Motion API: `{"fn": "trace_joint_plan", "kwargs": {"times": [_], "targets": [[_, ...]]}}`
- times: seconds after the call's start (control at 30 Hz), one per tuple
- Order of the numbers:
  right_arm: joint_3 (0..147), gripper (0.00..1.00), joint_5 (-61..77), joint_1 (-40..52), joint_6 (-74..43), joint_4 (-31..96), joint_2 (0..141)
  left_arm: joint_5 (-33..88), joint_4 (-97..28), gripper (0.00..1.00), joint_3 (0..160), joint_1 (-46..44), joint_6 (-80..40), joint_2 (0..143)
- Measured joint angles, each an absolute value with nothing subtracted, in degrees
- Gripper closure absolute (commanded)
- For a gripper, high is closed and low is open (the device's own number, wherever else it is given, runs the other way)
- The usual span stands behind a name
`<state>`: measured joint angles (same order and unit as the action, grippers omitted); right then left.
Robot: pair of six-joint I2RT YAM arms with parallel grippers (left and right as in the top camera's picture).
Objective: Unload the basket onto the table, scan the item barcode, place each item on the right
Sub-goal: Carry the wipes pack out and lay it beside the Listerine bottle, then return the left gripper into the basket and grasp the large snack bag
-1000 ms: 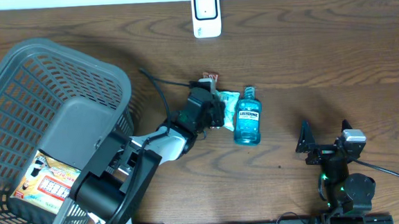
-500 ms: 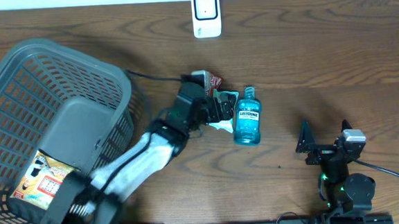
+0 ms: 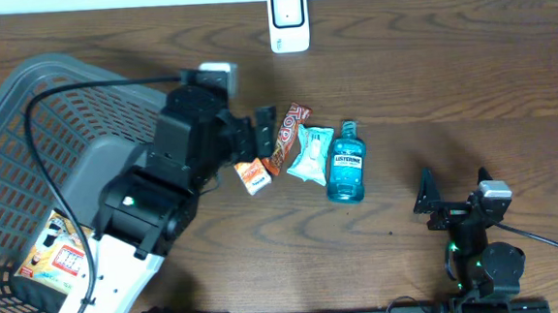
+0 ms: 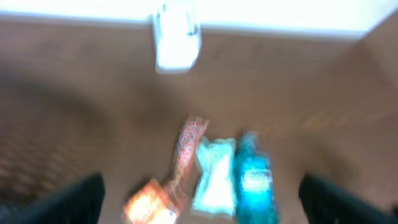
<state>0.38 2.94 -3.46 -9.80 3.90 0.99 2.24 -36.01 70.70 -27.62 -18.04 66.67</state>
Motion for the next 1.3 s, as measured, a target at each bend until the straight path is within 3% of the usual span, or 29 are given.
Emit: {"fn": "trace_joint_plan", "kwargs": {"times": [0.1, 0.13, 0.2, 0.5, 0.53, 1.03, 1.3], "targets": [[0.38, 0.01, 2.96, -3.46, -9.80, 3.90, 0.99, 2.42, -44.77, 0.66, 70.63, -24.97, -18.17, 67.48], [0.38, 0.01, 2.96, -3.46, -9.80, 3.88, 0.99, 2.42, -46.70, 0.75, 70.61, -24.25, -18.20, 68.10], [0.38, 0.01, 2.96, -3.46, -9.80, 3.90, 0.99, 2.44, -48.84, 0.81, 70.59, -23.33, -18.15, 69.28], [0.38, 0.01, 2.96, -3.46, -9.80, 3.88, 0.99, 2.87, -49.32, 0.81, 70.63, -21.04, -16.49, 72.95], [0.38, 0.01, 2.94, -3.46, -9.80, 3.88, 0.99, 3.05, -49.47, 0.85, 70.63, -20.21, -16.38, 73.52], [0.38, 0.01, 2.94, -3.46, -9.80, 3.90, 0.99, 5.45, -45.82, 0.86, 70.59, -0.49, -16.29, 78.43], [0.38, 0.01, 2.96, -3.46, -9.80, 3.90, 0.99, 11.40, -41.80, 0.86, 70.59, 0.27, -16.69, 77.91]]}}
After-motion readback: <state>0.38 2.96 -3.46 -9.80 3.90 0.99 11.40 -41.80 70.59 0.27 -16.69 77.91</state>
